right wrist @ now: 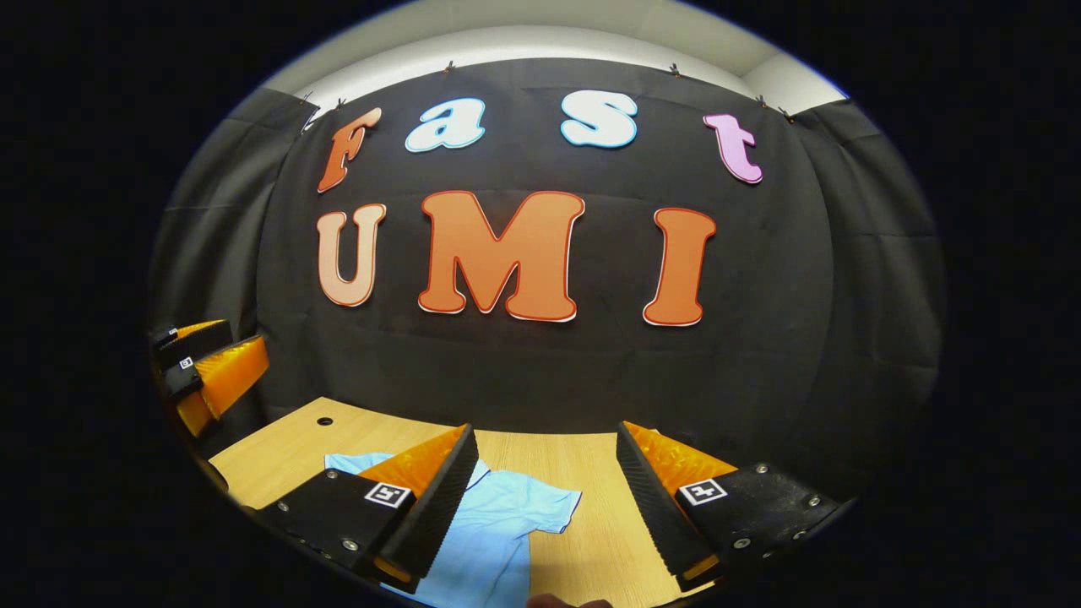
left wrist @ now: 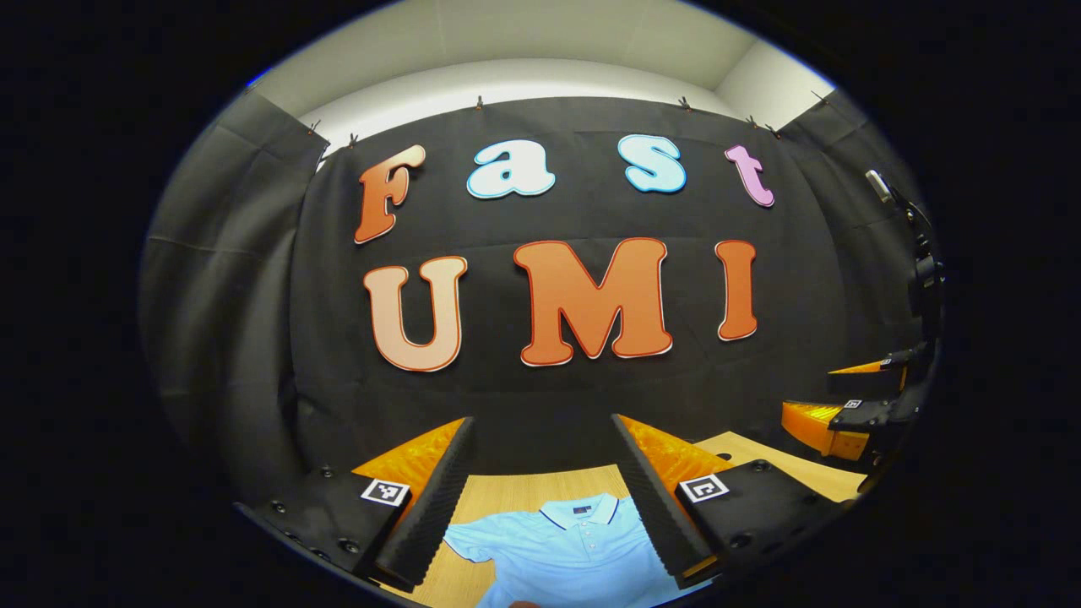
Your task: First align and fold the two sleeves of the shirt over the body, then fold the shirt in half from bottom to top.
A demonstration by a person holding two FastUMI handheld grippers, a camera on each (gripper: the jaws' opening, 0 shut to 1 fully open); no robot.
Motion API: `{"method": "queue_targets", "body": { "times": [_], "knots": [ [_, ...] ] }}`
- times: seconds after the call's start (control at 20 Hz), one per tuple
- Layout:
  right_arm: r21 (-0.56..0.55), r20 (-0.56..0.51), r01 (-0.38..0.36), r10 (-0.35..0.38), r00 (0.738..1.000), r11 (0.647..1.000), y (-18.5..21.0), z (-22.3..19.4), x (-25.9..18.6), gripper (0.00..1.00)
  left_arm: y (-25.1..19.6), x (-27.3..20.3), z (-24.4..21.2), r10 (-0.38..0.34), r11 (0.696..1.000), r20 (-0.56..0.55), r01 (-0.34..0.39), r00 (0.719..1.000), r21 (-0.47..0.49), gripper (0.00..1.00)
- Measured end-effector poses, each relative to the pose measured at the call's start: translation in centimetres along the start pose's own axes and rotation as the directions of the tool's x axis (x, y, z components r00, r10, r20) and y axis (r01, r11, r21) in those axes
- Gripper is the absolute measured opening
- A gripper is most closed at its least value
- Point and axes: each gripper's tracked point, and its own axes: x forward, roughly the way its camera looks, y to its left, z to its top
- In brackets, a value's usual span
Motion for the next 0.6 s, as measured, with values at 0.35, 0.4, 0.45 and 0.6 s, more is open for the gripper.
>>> {"method": "queue_targets", "body": {
  "times": [0.35, 0.4, 0.45, 0.6],
  "knots": [
    [0.008, -0.041, 0.002, -0.002, 0.999, 1.000, 0.7, -1.0, 1.5, 0.99, 0.6, 0.8, -0.3, -0.006, 1.000, 0.009, 0.005, 1.000, 0.022, 1.00],
    [0.007, -0.051, 0.006, -0.005, 0.999, 1.000, 0.6, -1.2, 1.8, 0.99, 0.7, 0.9, -0.4, -0.002, 1.000, 0.008, 0.002, 1.000, 0.022, 1.00],
    [0.004, -0.060, 0.008, -0.008, 0.998, 1.000, 0.5, -1.5, 2.1, 0.99, 0.8, 1.0, -0.4, 0.000, 1.000, 0.008, 0.000, 1.000, 0.021, 1.00],
    [0.002, -0.096, 0.013, -0.013, 0.995, 1.000, 0.2, -2.4, 3.2, 0.99, 1.3, 1.2, -0.4, 0.011, 1.000, 0.009, -0.011, 1.000, 0.028, 1.00]
  ]
}}
